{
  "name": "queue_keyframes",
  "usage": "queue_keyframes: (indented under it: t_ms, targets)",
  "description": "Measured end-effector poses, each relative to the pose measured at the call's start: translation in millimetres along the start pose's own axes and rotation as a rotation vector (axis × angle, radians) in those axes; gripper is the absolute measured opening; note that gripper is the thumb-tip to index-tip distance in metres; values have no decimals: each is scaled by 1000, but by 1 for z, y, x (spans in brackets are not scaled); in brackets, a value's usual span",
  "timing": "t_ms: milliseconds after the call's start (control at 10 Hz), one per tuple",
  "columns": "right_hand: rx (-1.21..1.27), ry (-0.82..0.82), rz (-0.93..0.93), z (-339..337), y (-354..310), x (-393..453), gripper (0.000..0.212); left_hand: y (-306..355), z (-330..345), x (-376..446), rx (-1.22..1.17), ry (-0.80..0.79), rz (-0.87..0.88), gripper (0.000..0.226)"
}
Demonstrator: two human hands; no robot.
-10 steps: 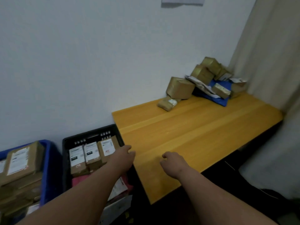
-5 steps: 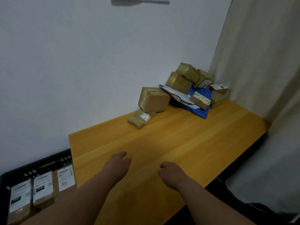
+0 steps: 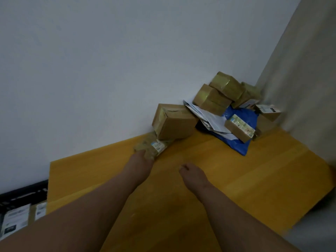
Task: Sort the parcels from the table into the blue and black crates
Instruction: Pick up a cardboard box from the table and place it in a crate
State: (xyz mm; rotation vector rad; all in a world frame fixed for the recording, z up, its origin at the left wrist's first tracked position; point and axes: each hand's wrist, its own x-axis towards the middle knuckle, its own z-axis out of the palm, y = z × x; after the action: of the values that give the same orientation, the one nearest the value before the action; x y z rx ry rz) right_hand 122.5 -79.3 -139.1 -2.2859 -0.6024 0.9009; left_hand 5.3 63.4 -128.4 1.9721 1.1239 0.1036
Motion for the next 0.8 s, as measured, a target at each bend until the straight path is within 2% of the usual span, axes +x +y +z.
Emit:
queue_keyframes:
  t_ms: [100, 200, 300, 400, 500, 600, 700, 800]
  targets:
    - [211, -11, 40, -9, -10, 50, 25, 19, 5, 32, -101, 45, -43, 57]
    - [340, 35, 136, -27, -13, 101, 38, 40, 17, 67, -182, 42, -98, 60]
    - [380, 77, 205, -44, -18, 142, 34, 61, 30, 104, -224, 72, -167, 61]
    - [114, 70, 207, -45, -10, 196, 33, 77, 45, 134, -299, 96, -200, 62]
    - [400, 226, 227, -51, -13, 224, 58, 88, 57, 155, -364, 107, -207, 63]
    - [30, 56, 219, -57, -17, 235, 37, 94, 62, 171, -367, 128, -215, 62]
    - [-80, 36, 224, -66, -30, 244, 30, 94, 64, 176, -410, 149, -249, 60]
    - [-33, 38, 255, -64, -27, 245, 33, 91, 65, 174, -437, 166, -267, 61]
